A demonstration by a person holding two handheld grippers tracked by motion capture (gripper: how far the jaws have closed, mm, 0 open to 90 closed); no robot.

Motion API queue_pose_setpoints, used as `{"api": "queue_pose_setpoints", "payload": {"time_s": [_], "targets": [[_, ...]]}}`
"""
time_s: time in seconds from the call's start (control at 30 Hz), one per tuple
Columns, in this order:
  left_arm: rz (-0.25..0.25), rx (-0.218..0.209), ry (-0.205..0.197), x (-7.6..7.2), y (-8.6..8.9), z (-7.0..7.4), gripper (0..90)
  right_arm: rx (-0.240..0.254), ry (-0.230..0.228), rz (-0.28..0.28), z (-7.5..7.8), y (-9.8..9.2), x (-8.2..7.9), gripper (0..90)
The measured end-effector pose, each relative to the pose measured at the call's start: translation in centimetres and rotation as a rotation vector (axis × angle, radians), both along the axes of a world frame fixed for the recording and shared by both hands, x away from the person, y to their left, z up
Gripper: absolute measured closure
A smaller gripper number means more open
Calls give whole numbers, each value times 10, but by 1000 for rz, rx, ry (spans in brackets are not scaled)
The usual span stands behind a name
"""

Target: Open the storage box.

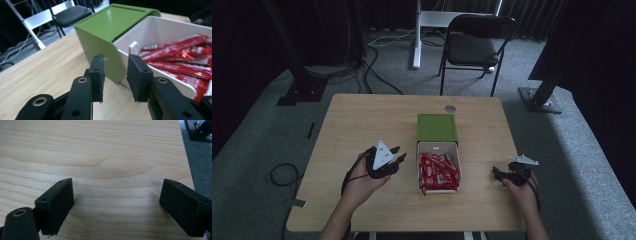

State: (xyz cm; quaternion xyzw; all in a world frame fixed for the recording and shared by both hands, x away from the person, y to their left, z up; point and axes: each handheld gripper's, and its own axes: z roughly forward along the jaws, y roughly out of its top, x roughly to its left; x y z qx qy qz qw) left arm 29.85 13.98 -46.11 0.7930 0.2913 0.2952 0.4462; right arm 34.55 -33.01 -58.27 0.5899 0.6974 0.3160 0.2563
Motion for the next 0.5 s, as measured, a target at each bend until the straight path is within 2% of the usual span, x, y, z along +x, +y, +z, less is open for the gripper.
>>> {"api": "queue_pose_setpoints", "payload": {"time_s": [0.1, 0.17, 0.23, 0.3, 0.33, 0.43, 0.5], "targets": [[21, -26, 13, 2, 9, -4, 671, 0, 0, 0, 0, 0, 0, 116], [23, -23, 16, 3, 11, -5, 660, 0, 0, 0, 0, 0, 0, 116], [46, -26, 44, 4, 20, -11, 658, 0, 0, 0, 0, 0, 0, 116], [56, -17, 44, 4, 22, -12, 629, 0, 0, 0, 0, 0, 0, 116], [88, -23, 63, 5, 30, -18, 628, 0, 0, 0, 0, 0, 0, 116], [118, -26, 78, 5, 39, -25, 611, 0, 0, 0, 0, 0, 0, 116], [120, -25, 85, 5, 42, -26, 583, 0, 0, 0, 0, 0, 0, 116]]}}
